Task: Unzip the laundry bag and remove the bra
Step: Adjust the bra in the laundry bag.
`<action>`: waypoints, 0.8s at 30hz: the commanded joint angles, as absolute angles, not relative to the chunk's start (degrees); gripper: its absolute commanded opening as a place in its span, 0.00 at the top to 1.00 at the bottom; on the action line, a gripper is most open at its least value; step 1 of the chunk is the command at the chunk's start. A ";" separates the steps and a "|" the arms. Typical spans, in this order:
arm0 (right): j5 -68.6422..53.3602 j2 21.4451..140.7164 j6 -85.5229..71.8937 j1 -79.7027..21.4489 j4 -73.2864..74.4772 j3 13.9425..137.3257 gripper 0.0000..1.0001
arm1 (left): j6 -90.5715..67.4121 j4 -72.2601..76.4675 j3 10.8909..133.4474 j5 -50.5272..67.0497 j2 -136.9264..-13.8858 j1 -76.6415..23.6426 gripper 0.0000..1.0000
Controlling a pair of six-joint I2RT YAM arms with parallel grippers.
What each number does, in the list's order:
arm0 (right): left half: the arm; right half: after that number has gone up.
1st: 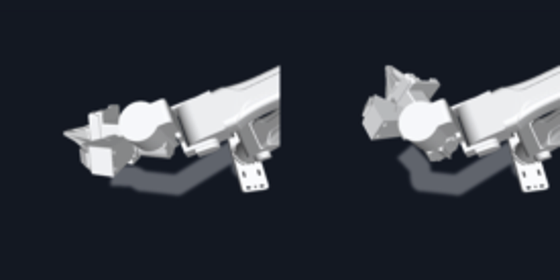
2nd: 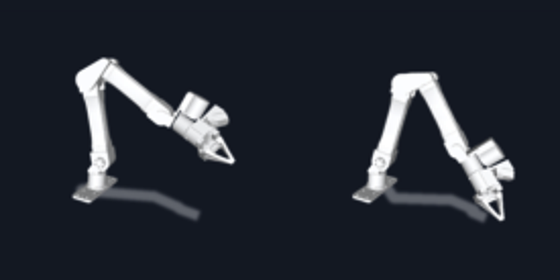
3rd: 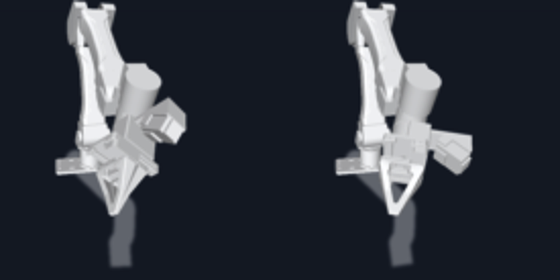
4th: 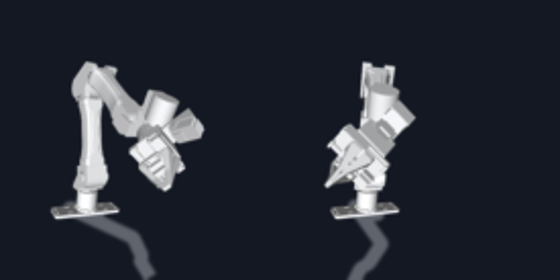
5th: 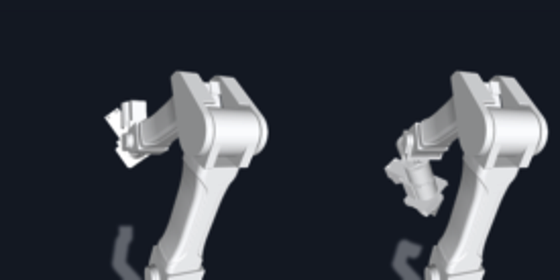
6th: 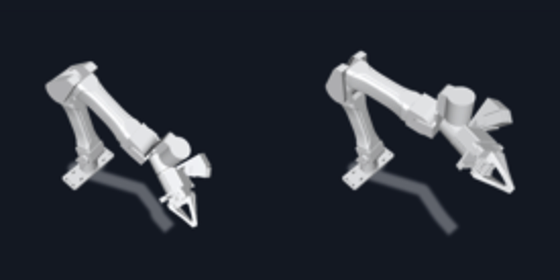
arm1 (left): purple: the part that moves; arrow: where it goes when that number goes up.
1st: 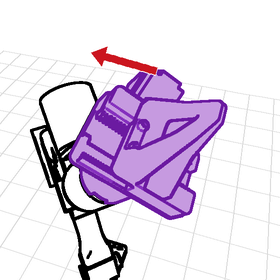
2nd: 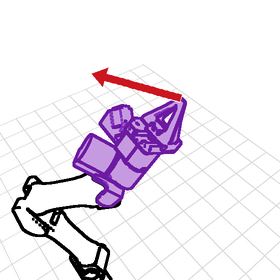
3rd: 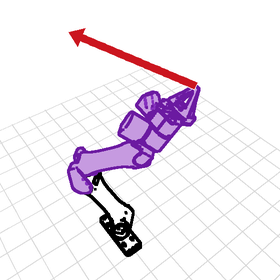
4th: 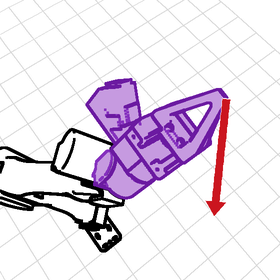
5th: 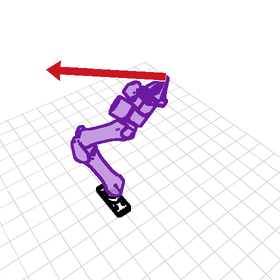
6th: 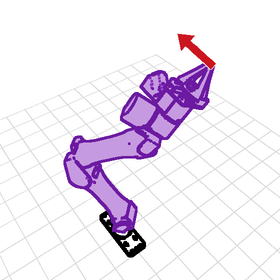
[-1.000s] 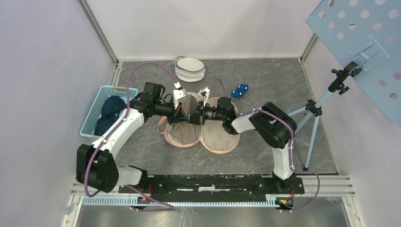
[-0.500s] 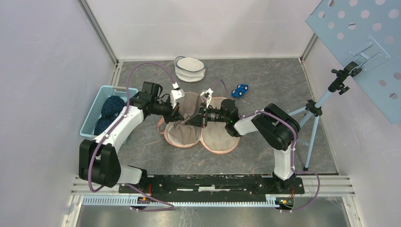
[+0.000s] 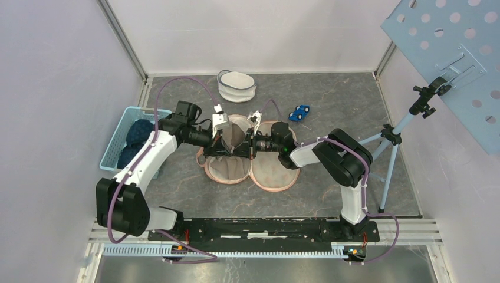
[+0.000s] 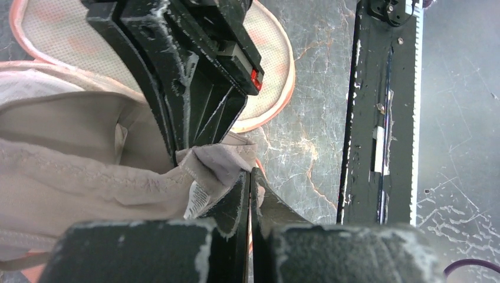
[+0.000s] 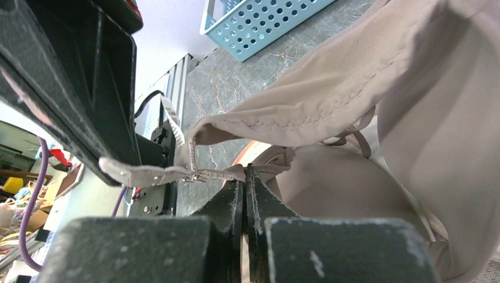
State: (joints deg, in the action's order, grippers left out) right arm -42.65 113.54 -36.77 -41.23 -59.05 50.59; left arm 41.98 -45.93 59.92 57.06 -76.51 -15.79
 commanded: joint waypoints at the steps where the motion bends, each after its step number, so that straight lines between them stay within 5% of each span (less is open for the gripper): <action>1: -40.12 112.84 -33.08 -40.52 -57.11 50.51 1.00 | 42.21 -48.81 62.98 65.51 -76.05 -13.35 0.98; 13: -41.50 111.88 -31.30 -40.19 -55.89 49.46 1.00 | 39.56 -45.85 63.37 65.54 -76.64 -9.31 0.98; 24: -49.47 111.37 -42.86 -40.66 -75.43 48.06 1.00 | 41.92 -45.39 62.50 62.12 -79.68 -8.26 0.98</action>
